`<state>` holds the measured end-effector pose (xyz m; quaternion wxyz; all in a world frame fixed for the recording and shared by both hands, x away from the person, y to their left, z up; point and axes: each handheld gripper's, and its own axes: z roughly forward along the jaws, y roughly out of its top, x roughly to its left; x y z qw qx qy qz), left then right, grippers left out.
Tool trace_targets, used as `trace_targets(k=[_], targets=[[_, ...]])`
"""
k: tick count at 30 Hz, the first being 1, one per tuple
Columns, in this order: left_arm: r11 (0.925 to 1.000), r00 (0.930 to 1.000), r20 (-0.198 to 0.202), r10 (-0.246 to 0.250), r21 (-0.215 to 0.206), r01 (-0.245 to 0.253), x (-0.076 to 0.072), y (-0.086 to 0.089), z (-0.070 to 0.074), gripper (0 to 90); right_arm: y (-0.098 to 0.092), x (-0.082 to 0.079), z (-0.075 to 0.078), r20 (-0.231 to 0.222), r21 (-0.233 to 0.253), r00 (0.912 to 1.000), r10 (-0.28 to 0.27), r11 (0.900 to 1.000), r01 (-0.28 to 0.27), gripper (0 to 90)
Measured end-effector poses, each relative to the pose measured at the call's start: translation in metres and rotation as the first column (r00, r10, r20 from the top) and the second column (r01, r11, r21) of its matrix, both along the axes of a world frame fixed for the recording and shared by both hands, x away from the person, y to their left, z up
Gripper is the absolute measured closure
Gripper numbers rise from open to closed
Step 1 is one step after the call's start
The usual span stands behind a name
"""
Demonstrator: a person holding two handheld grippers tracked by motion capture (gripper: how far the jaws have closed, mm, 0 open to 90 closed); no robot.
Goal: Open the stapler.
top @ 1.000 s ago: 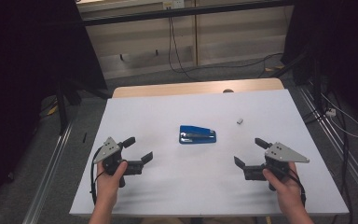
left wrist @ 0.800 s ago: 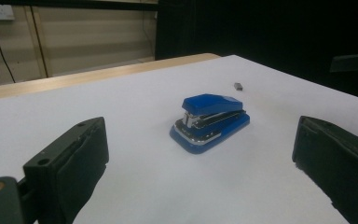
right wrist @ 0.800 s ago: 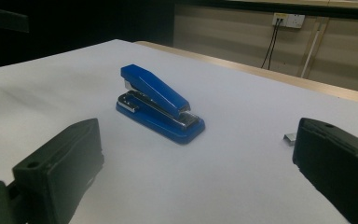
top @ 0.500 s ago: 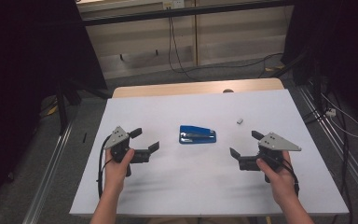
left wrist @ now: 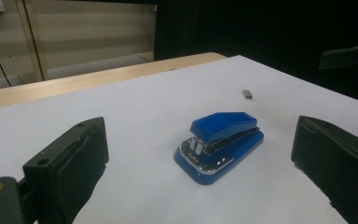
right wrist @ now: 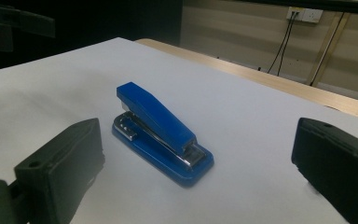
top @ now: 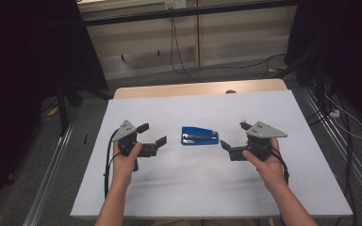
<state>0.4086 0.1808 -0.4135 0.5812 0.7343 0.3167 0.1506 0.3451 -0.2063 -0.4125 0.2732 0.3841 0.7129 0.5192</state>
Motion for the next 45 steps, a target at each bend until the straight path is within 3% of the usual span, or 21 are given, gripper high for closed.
trace_targets(k=[3, 10, 12, 18, 22, 39, 45], targets=[[0.9994, 0.9999, -0.01, -0.004, 0.034, 0.004, 0.005, -0.003, -0.001, 3.5, 0.005, 0.004, -0.001, -0.003, -0.004, 0.9999, 0.016, 1.0, -0.016, 1.6], [0.9998, 0.9987, -0.051, 0.0, 0.018, 0.0, 0.014, -0.012, -0.003, 3.0, 0.016, 0.013, -0.002, -0.015, 0.009, 0.9996, 0.025, 1.0, -0.025, 1.7], [0.9993, 0.9987, -0.048, 0.017, 0.033, -0.015, 0.016, -0.013, -0.005, 3.1, 0.019, 0.016, -0.001, -0.015, -0.003, 0.9994, 0.032, 0.999, -0.032, 1.9], [0.9997, 0.9986, -0.052, 0.009, 0.025, -0.008, 0.014, -0.01, -0.003, 3.0, 0.027, 0.024, -0.002, -0.023, -0.026, 0.9991, 0.035, 0.999, -0.036, 2.3], [0.9985, 0.9986, -0.051, 0.009, 0.055, -0.007, 0.013, -0.009, -0.003, 3.0, 0.032, 0.029, -0.003, -0.027, -0.04, 0.9988, 0.042, 0.998, -0.043, 2.4], [0.998, 0.9989, -0.047, 0.003, 0.063, 0.0, 0.014, -0.008, -0.004, 3.0, 0.05, 0.05, -0.007, -0.055, -0.084, 0.997, 0.055, 0.995, -0.059, 2.4], [0.9965, 0.9971, -0.071, 0.027, 0.081, -0.021, 0.018, -0.009, -0.008, 3.1, 0.058, 0.059, -0.009, -0.076, -0.077, 0.9955, 0.057, 0.995, -0.063, 2.7]])
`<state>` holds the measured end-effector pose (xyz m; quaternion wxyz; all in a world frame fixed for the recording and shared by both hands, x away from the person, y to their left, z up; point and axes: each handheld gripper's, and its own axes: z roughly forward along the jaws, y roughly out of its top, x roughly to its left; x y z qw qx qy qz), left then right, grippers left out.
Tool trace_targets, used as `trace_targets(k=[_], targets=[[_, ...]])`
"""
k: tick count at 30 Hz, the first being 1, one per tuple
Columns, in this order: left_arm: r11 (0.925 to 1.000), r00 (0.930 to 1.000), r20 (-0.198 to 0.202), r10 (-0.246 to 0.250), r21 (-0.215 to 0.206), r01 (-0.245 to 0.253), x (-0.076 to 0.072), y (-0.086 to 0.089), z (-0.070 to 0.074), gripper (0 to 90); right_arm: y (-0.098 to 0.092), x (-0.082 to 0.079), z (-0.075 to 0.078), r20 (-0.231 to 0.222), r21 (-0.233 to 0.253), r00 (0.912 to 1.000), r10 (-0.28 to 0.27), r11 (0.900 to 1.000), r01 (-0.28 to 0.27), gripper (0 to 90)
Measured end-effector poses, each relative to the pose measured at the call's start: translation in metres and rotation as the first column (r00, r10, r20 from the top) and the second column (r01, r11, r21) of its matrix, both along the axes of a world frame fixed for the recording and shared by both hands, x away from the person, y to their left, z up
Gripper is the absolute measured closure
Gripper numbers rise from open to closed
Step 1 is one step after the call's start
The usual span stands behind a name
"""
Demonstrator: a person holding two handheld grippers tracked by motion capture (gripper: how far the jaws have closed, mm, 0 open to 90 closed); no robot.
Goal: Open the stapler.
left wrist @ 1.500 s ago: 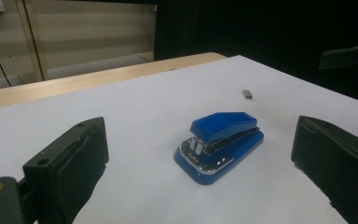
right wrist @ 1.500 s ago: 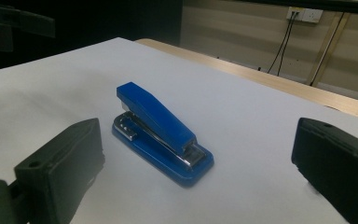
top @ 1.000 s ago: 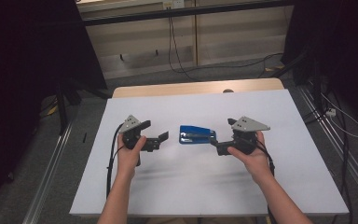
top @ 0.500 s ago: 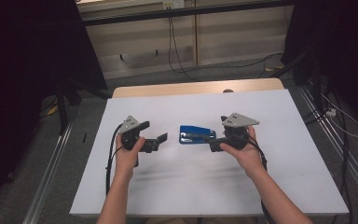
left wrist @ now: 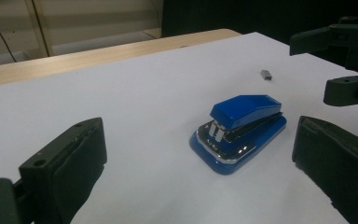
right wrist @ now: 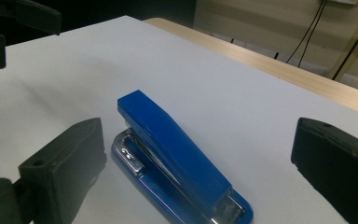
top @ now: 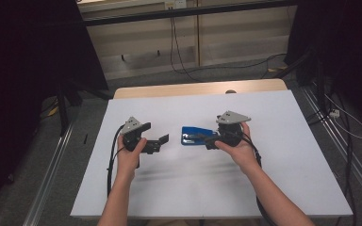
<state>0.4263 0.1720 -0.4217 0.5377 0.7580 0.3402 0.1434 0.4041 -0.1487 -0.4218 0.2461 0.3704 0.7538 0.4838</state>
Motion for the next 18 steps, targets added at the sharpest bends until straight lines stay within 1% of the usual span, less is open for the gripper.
trace_targets(k=[4, 7, 10, 13, 15, 17, 18], targets=[[1.0, 0.9998, -0.017, 0.002, -0.002, -0.002, 0.002, 0.0, -0.003, 3.2, 0.008, 0.008, 0.0, 0.0, -0.002, 1.0, 0.009, 1.0, -0.009, 2.4], [1.0, 0.9998, -0.018, 0.005, -0.002, -0.005, 0.003, 0.002, -0.003, 3.2, 0.011, 0.012, -0.001, -0.001, -0.011, 0.9999, 0.016, 1.0, -0.016, 2.7], [0.9997, 0.9995, -0.023, 0.022, -0.009, -0.023, 0.004, 0.005, -0.002, 3.2, 0.017, 0.019, -0.006, -0.017, -0.01, 0.9995, 0.027, 1.0, -0.027, 4.5], [0.9998, 0.9995, -0.027, 0.018, -0.004, -0.018, 0.003, 0.004, -0.002, 3.2, 0.02, 0.023, -0.009, -0.029, -0.006, 0.9989, 0.037, 0.999, -0.037, 5.6], [1.0, 0.9997, -0.026, 0.0, 0.007, 0.0, 0.003, 0.001, -0.004, 3.2, 0.023, 0.027, -0.01, -0.032, -0.01, 0.9981, 0.053, 0.999, -0.053, 8.0], [0.9998, 0.9995, -0.032, 0.004, 0.019, -0.003, 0.004, 0.0, -0.006, 3.5, 0.026, 0.032, -0.01, -0.039, -0.007, 0.9965, 0.074, 0.997, -0.075, 12.2], [0.9998, 0.9993, -0.037, 0.006, 0.022, -0.005, 0.004, 0.0, -0.007, 3.5, 0.029, 0.036, -0.01, -0.044, 0.004, 0.9946, 0.094, 0.996, -0.094, 15.5]])
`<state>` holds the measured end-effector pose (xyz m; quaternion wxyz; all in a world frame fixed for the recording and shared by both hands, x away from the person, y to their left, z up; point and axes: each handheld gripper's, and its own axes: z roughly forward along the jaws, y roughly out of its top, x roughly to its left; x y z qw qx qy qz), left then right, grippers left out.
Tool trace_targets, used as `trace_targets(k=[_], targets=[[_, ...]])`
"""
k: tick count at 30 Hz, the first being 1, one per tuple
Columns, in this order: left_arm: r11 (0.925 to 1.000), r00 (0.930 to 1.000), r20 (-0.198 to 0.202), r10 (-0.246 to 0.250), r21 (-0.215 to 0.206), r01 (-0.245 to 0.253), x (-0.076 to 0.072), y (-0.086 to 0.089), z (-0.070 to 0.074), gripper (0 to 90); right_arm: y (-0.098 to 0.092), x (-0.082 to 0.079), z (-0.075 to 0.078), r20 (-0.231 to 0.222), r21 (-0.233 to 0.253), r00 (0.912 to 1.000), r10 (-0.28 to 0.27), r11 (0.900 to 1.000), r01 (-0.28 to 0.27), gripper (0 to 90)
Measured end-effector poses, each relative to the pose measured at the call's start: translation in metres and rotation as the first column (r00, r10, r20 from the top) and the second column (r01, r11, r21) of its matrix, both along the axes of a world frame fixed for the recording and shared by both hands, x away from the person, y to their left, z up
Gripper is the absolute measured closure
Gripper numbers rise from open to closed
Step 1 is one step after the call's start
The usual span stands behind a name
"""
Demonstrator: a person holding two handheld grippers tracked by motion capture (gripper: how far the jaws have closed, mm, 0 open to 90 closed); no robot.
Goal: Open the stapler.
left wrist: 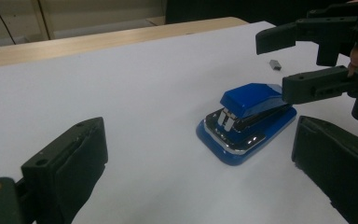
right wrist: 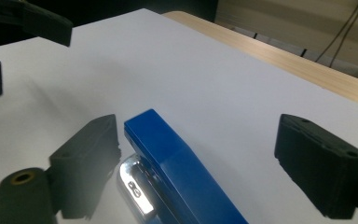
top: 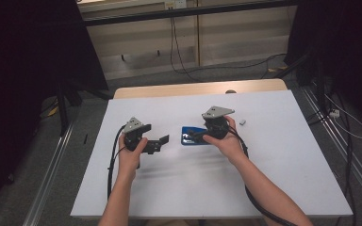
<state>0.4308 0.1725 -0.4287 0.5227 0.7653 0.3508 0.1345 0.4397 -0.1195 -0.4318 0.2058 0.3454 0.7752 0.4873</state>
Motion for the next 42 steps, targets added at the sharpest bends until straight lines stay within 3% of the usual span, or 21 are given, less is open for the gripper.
trace_targets(k=[5, 11, 14, 17, 21, 23, 26, 28, 35, 38, 42], targets=[[1.0, 1.0, -0.004, 0.007, -0.005, -0.007, 0.001, 0.001, 0.0, 3.4, 0.007, 0.007, -0.003, -0.019, -0.019, 0.9989, 0.043, 0.999, -0.043, 21.4], [0.9997, 0.9995, -0.022, 0.022, 0.005, -0.022, 0.001, 0.002, -0.001, 3.7, 0.016, 0.016, -0.011, -0.07, 0.015, 0.9951, 0.07, 0.998, -0.069, 27.3], [0.9997, 0.9993, -0.03, 0.023, 0.003, -0.023, 0.002, 0.005, -0.001, 3.8, 0.022, 0.02, -0.012, -0.071, -0.014, 0.9923, 0.102, 0.995, -0.103, 31.7], [0.9994, 0.9991, -0.037, 0.022, -0.027, -0.023, 0.002, 0.007, 0.0, 3.7, 0.027, 0.025, -0.016, -0.09, -0.052, 0.9882, 0.124, 0.99, -0.129, 37.5], [0.9988, 0.9992, -0.035, 0.017, -0.045, -0.019, 0.001, 0.008, 0.002, 3.7, 0.029, 0.026, -0.016, -0.086, -0.075, 0.9859, 0.144, 0.986, -0.15, 41.5], [0.9987, 0.9989, -0.04, 0.024, -0.043, -0.026, 0.002, 0.01, 0.001, 3.7, 0.033, 0.026, -0.014, -0.064, -0.119, 0.9837, 0.168, 0.977, -0.175, 45.3], [0.9986, 0.9986, -0.043, 0.029, -0.042, -0.031, 0.002, 0.012, 0.001, 3.7, 0.035, 0.025, -0.013, -0.05, -0.144, 0.9813, 0.186, 0.971, -0.191, 49.8], [0.9991, 0.9987, -0.046, 0.022, -0.036, -0.023, 0.002, 0.012, 0.001, 3.7, 0.038, 0.025, -0.012, -0.041, -0.175, 0.9759, 0.214, 0.96, -0.218, 54.3], [0.9996, 0.999, -0.045, 0.0, -0.028, -0.001, 0.004, 0.006, -0.003, 3.9, 0.038, 0.026, -0.01, -0.031, -0.207, 0.9678, 0.25, 0.946, -0.251, 57.1], [0.9997, 0.9992, -0.041, -0.004, -0.025, 0.003, 0.004, 0.004, -0.005, 4.1, 0.038, 0.025, -0.008, -0.024, -0.213, 0.9661, 0.257, 0.943, -0.256, 58.1], [0.9999, 0.9991, -0.042, -0.001, -0.017, 0.0, 0.005, 0.003, -0.007, 4.1, 0.034, 0.026, -0.003, -0.02, -0.183, 0.9651, 0.261, 0.948, -0.26, 59.1]])
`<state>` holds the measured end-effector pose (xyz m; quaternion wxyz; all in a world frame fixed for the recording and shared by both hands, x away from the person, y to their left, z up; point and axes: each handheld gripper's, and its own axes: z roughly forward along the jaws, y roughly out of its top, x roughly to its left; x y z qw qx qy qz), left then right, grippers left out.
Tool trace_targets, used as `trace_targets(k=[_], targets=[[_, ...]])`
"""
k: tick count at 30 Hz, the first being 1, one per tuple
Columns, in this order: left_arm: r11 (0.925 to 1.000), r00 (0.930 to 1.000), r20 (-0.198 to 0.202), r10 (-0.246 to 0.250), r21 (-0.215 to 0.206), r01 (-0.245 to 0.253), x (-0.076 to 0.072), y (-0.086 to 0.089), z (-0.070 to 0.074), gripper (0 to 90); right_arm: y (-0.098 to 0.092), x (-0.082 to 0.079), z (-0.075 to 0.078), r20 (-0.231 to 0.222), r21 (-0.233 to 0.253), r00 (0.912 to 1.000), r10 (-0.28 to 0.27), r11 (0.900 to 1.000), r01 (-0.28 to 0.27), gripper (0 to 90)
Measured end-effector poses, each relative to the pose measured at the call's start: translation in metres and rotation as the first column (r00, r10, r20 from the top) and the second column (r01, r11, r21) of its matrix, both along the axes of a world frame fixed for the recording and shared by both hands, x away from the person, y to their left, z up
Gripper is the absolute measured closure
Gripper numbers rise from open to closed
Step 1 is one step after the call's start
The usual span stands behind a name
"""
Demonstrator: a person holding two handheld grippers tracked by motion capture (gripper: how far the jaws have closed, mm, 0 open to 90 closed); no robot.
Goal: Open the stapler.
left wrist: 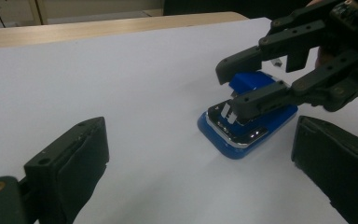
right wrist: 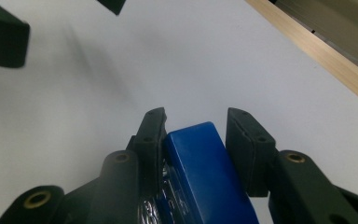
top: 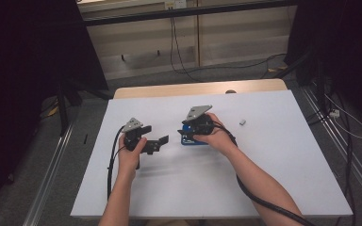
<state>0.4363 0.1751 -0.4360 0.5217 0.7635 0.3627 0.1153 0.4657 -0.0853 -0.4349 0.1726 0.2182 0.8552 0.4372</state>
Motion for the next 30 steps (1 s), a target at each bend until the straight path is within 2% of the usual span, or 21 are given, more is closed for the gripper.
trace_targets(k=[1, 5, 8, 9, 10, 11, 12, 13, 15, 17, 19, 21, 23, 26, 28, 30], targets=[[1.0, 1.0, 0.002, 0.001, -0.001, -0.001, 0.0, 0.0, 0.0, 4.2, -0.003, 0.0, 0.002, -0.005, 0.029, 1.0, -0.003, 1.0, 0.003, 59.2], [0.9995, 0.9998, 0.018, 0.008, -0.03, -0.008, 0.002, -0.008, -0.002, 4.4, -0.008, 0.0, 0.004, -0.017, 0.066, 0.9998, -0.011, 0.998, 0.012, 59.2], [0.9998, 0.9993, 0.037, -0.009, -0.018, 0.01, 0.002, -0.016, -0.005, 5.0, -0.01, 0.0, 0.006, -0.02, 0.086, 0.9996, -0.017, 0.996, 0.019, 59.3], [0.9999, 0.9988, 0.046, -0.013, 0.002, 0.013, 0.002, -0.019, -0.006, 7.6, -0.011, 0.0, 0.007, -0.022, 0.093, 0.9995, -0.021, 0.995, 0.023, 59.3], [0.9998, 0.9984, 0.054, -0.015, 0.01, 0.014, 0.002, -0.021, -0.008, 18.1, -0.013, -0.001, 0.007, -0.023, 0.109, 0.9994, -0.026, 0.994, 0.029, 59.3], [0.9999, 0.9983, 0.056, -0.014, 0.004, 0.014, 0.002, -0.023, -0.01, 18.1, -0.013, -0.001, 0.007, -0.023, 0.109, 0.9994, -0.026, 0.994, 0.029, 59.3], [0.9999, 0.998, 0.062, -0.011, 0.003, 0.011, 0.003, -0.024, -0.011, 32.8, -0.015, -0.001, 0.008, -0.03, 0.128, 0.9991, -0.031, 0.991, 0.035, 59.2], [0.9999, 0.9979, 0.063, -0.013, 0.002, 0.013, 0.004, -0.026, -0.013, 32.8, -0.015, -0.001, 0.008, -0.03, 0.128, 0.9991, -0.031, 0.991, 0.035, 59.2], [0.9999, 0.9974, 0.071, -0.01, -0.008, 0.011, 0.005, -0.03, -0.015, 50.0, -0.017, 0.0, 0.009, -0.035, 0.142, 0.9988, -0.034, 0.989, 0.039, 59.2], [0.9996, 0.9971, 0.074, -0.015, -0.021, 0.016, 0.007, -0.033, -0.018, 62.7, -0.018, -0.001, 0.01, -0.041, 0.156, 0.9984, -0.038, 0.987, 0.044, 59.4], [0.9994, 0.9973, 0.065, -0.035, -0.007, 0.035, 0.009, -0.035, -0.019, 74.8, -0.021, -0.001, 0.011, -0.044, 0.171, 0.9982, -0.041, 0.984, 0.048, 59.4], [0.9975, 0.9944, 0.079, -0.07, 0.012, 0.069, 0.01, -0.041, -0.017, 83.8, -0.024, -0.002, 0.012, -0.041, 0.191, 0.9981, -0.046, 0.98, 0.053, 59.4], [0.9956, 0.9928, 0.077, -0.091, -0.012, 0.092, 0.011, -0.048, -0.014, 85.5, -0.024, -0.002, 0.012, -0.04, 0.194, 0.9982, -0.046, 0.98, 0.053, 59.5], [0.9917, 0.9896, 0.065, -0.128, 0.007, 0.128, 0.014, -0.058, -0.014, 88.5, -0.025, -0.003, 0.013, -0.042, 0.201, 0.998, -0.048, 0.978, 0.056, 59.5], [0.9922, 0.991, 0.048, -0.125, -0.002, 0.125, 0.017, -0.063, -0.015, 89.1, -0.026, -0.003, 0.013, -0.042, 0.204, 0.9979, -0.05, 0.977, 0.057, 59.5], [0.991, 0.9896, 0.053, -0.134, 0.016, 0.133, 0.019, -0.068, -0.017, 89.0, -0.027, -0.003, 0.013, -0.041, 0.207, 0.998, -0.048, 0.977, 0.055, 59.5]])
